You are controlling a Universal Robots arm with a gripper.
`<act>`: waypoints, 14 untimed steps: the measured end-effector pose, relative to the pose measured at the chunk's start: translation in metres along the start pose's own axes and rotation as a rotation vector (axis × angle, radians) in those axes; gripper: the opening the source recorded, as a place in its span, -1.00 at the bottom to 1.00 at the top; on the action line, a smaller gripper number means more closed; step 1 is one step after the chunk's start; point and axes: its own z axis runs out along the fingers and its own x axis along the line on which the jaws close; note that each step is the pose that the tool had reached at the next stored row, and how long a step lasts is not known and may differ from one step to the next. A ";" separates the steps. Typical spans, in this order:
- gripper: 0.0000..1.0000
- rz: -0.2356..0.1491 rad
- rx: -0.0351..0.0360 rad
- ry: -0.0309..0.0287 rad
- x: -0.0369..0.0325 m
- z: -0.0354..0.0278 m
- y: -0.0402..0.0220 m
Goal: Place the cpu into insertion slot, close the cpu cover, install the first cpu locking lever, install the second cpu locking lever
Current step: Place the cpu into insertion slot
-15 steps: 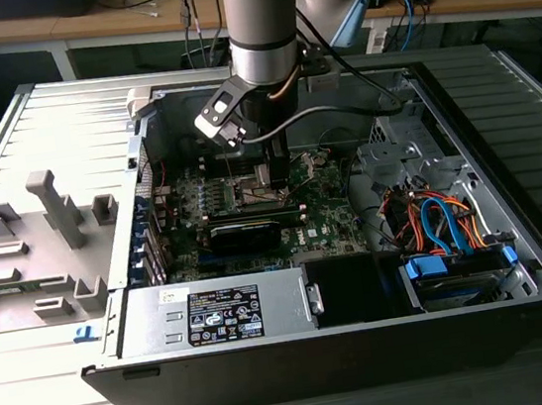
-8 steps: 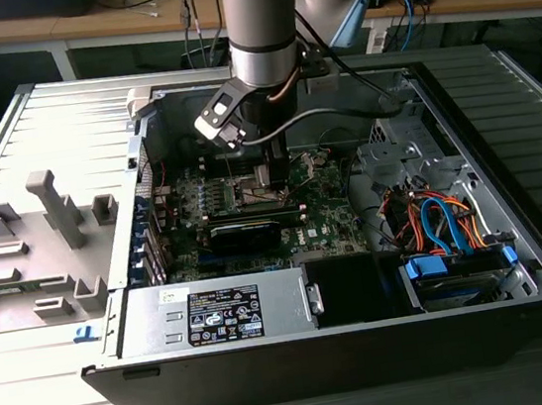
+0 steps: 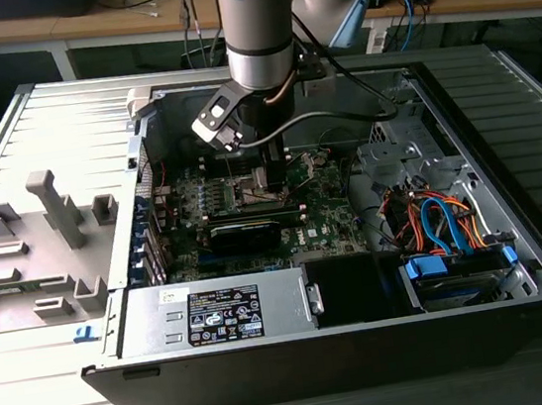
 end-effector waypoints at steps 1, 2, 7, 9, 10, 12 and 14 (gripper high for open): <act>0.09 0.000 0.0000 0.0000 0.0000 0.0022 -0.0002; 0.09 0.000 0.0000 0.0000 0.0000 0.0023 -0.0002; 0.09 0.000 0.0000 0.0000 0.0001 0.0059 -0.0010; 0.09 0.000 0.0000 0.0001 0.0001 0.0074 -0.0011; 0.09 0.000 0.0000 0.0000 0.0001 0.0075 -0.0011; 0.09 0.000 0.0000 0.0000 0.0001 0.0076 -0.0011; 0.09 0.000 0.0000 0.0000 0.0001 0.0121 -0.0014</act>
